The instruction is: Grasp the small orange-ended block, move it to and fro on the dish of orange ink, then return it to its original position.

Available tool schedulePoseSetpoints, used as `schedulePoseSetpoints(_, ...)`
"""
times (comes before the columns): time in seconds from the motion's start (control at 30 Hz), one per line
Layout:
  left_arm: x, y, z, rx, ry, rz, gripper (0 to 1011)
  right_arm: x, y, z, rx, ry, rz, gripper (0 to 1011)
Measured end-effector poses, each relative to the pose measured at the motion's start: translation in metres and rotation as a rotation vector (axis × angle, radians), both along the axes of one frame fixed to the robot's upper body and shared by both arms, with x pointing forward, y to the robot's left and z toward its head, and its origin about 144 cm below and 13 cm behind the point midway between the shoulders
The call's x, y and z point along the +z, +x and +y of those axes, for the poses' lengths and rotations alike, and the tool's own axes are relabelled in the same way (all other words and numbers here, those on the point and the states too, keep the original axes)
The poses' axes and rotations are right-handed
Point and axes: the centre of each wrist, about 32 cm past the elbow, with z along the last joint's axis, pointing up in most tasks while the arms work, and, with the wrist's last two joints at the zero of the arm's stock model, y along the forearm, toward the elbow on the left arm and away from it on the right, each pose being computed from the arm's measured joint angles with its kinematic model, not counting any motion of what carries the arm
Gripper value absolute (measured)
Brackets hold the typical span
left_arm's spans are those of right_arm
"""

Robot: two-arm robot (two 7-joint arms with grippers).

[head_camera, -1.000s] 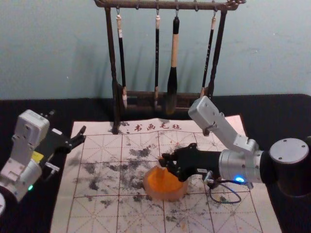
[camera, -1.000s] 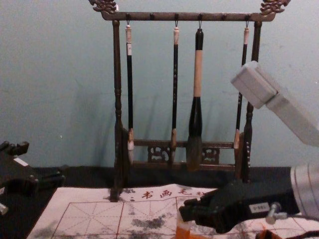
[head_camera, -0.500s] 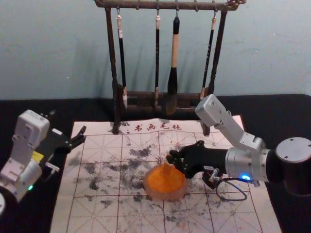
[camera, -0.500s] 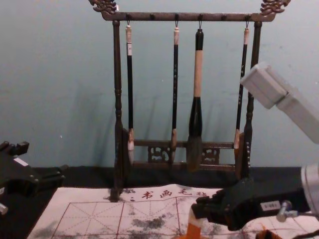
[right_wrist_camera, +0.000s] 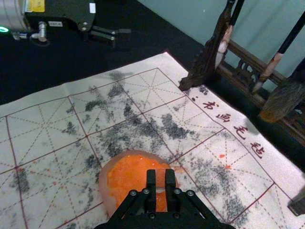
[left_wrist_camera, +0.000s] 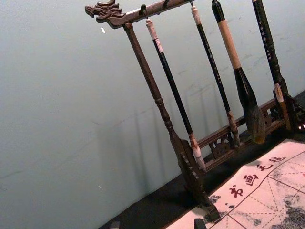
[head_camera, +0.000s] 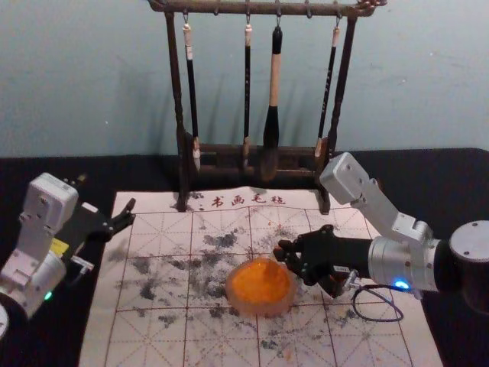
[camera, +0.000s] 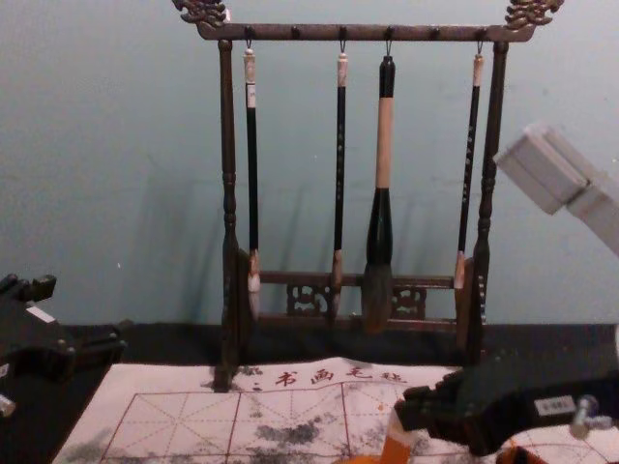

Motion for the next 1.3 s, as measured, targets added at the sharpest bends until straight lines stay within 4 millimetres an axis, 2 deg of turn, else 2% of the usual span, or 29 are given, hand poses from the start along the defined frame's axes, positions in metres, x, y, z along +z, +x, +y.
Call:
schedulePoseSetpoints(0.53, 0.000, 0.000, 0.000, 0.000, 0.000, 0.000, 1010, -0.001, -0.012, -0.005, 0.021, 0.001, 0.019, 30)
schedulePoseSetpoints(1.3, 0.000, 0.000, 0.000, 0.000, 0.000, 0.000, 1010, 0.002, -0.018, 0.006, 0.081, 0.017, 0.029, 30)
